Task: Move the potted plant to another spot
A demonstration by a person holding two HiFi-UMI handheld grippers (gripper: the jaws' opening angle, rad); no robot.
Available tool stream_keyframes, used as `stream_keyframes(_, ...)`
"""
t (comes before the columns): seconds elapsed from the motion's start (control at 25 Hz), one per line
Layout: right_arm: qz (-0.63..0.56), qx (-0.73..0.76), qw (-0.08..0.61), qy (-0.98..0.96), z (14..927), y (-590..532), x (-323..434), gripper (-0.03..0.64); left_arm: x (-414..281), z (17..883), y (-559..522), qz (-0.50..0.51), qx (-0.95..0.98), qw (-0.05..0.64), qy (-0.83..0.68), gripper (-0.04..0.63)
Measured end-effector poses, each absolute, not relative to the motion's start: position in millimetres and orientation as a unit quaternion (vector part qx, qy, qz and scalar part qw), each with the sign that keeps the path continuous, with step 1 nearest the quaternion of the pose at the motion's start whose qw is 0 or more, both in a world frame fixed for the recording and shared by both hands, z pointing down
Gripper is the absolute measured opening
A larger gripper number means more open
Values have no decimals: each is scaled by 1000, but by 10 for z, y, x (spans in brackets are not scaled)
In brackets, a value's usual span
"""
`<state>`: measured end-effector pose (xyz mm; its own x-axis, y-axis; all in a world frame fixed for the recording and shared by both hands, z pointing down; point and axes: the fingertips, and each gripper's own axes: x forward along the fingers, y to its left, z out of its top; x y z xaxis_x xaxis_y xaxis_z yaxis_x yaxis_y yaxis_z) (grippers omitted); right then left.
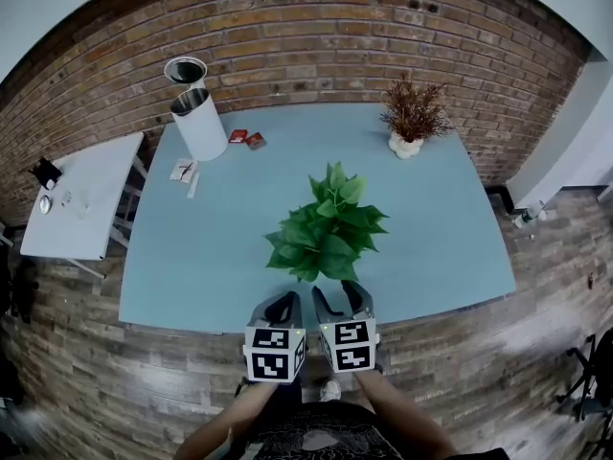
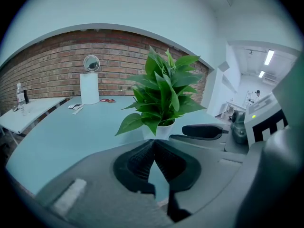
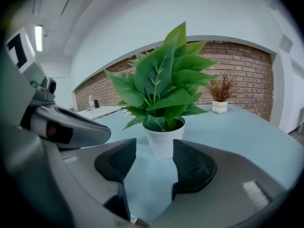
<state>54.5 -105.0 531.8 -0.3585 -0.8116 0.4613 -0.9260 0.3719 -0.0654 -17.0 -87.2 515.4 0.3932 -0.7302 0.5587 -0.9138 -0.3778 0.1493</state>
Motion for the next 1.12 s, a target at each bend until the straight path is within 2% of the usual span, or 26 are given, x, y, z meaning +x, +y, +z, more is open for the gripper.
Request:
stream_keyframes(0.4, 167, 554, 195, -792, 5488, -1317, 506, 293, -369, 5209, -1144, 212, 807, 225, -503, -2)
stream_keyframes(0.64, 166, 560, 207, -784, 5600, -1456, 437, 402, -447, 5261, -1284, 216, 812, 228, -492, -2)
stream_keyframes(1.12, 178, 581, 209, -766, 5746, -1704, 437, 425, -562, 5382, -1426, 228, 823, 232, -466, -2)
